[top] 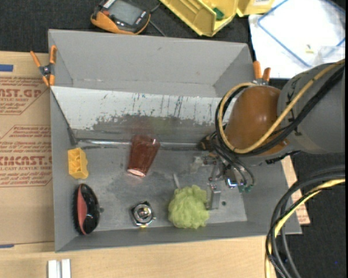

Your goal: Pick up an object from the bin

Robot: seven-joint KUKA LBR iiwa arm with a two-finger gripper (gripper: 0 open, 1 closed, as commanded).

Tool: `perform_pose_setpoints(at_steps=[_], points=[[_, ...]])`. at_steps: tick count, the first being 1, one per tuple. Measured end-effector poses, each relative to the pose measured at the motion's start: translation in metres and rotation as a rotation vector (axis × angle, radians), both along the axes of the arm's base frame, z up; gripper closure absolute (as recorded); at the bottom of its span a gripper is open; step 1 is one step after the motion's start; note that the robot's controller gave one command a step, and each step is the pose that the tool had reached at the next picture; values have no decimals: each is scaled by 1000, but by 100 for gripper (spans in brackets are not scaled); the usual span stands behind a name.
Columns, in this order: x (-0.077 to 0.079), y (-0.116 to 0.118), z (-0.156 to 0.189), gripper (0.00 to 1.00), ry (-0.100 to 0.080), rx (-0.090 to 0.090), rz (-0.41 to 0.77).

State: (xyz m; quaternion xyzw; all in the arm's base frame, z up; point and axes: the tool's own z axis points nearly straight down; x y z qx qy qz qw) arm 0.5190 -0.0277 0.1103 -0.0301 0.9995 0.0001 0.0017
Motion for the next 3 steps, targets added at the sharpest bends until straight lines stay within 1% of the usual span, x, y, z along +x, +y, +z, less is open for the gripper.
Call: perform_pose_setpoints(at_steps=[1,2,3], points=[[54,8,-28,0,-11,-2,-81],[0,35,-40,0,0,0,59],[54,5,-3,0,-20,-3,-74]])
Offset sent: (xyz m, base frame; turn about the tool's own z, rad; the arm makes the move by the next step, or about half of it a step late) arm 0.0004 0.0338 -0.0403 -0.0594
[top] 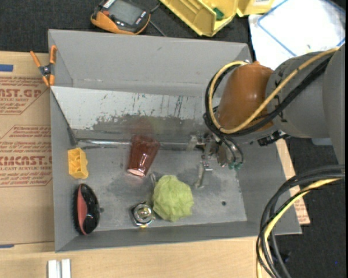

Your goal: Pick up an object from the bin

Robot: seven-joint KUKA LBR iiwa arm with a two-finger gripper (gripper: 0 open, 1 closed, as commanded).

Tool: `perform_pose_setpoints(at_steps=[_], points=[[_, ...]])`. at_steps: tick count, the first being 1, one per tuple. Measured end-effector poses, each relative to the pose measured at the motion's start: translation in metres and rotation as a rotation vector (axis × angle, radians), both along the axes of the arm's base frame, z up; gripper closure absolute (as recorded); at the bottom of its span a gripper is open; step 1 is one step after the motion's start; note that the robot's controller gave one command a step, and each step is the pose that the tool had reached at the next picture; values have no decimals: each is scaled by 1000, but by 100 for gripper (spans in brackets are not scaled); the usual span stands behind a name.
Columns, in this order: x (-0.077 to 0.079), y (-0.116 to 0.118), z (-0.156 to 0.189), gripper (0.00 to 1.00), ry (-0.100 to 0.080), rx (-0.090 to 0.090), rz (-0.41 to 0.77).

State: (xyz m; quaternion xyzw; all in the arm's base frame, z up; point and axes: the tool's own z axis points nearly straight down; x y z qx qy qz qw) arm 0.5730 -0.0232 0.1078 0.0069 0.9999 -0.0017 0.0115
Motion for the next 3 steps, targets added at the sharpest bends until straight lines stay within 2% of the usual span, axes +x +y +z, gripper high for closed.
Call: perform_pose_setpoints(at_steps=[1,2,3], points=[[-50,63,-39,0,26,4,132],[16,-46,-25,0,1,-4,166],[-39,50,-30,0,19,9,-221]])
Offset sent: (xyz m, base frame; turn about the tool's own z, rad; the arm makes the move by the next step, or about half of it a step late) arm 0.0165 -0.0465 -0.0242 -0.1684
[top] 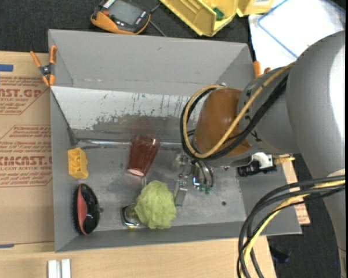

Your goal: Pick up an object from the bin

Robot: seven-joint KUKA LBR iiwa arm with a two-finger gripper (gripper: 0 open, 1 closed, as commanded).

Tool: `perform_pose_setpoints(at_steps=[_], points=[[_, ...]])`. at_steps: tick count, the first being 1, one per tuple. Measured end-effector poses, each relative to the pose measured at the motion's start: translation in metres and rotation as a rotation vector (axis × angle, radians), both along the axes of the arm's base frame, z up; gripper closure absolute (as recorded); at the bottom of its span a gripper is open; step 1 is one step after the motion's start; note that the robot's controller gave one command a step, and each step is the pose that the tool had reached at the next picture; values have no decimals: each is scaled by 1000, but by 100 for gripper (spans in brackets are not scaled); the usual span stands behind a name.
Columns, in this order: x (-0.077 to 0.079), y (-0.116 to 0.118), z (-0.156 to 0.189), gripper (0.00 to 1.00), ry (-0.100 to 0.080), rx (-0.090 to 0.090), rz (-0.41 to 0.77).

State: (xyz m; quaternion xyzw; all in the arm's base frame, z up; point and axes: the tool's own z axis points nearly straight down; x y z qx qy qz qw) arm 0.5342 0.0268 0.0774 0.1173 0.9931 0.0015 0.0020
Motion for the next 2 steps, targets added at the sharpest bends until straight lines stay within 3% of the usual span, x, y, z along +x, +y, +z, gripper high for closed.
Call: perform_pose_setpoints(at_steps=[1,2], points=[[10,21,0,0,-3,3,-29],[-38,61,47,0,4,-2,241]])
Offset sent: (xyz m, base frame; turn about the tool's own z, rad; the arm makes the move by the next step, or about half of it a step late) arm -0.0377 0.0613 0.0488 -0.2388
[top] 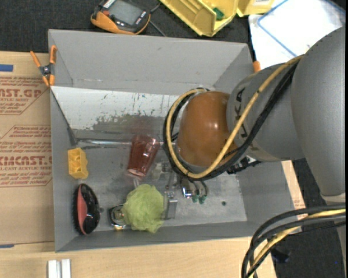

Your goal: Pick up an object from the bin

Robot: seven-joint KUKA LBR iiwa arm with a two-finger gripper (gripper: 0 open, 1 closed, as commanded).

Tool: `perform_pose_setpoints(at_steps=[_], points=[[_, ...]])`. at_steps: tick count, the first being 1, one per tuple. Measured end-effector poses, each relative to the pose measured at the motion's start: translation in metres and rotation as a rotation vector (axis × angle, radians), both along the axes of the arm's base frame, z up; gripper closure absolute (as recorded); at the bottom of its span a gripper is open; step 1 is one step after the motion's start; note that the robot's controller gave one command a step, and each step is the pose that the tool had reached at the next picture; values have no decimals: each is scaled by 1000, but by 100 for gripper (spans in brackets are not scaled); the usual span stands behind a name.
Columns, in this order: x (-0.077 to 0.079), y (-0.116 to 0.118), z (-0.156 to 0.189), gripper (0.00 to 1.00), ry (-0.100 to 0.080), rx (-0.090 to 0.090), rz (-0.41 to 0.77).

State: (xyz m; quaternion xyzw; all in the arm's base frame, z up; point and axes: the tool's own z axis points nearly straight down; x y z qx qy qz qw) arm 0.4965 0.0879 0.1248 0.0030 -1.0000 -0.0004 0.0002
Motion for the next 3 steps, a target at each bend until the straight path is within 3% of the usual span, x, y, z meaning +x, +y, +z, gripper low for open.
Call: perform_pose_setpoints(at_steps=[1,2,3], points=[[34,-53,17,0,-13,-2,-183],[42,-37,7,0,-15,-2,-160],[73,-38,60,0,-17,-4,13]])
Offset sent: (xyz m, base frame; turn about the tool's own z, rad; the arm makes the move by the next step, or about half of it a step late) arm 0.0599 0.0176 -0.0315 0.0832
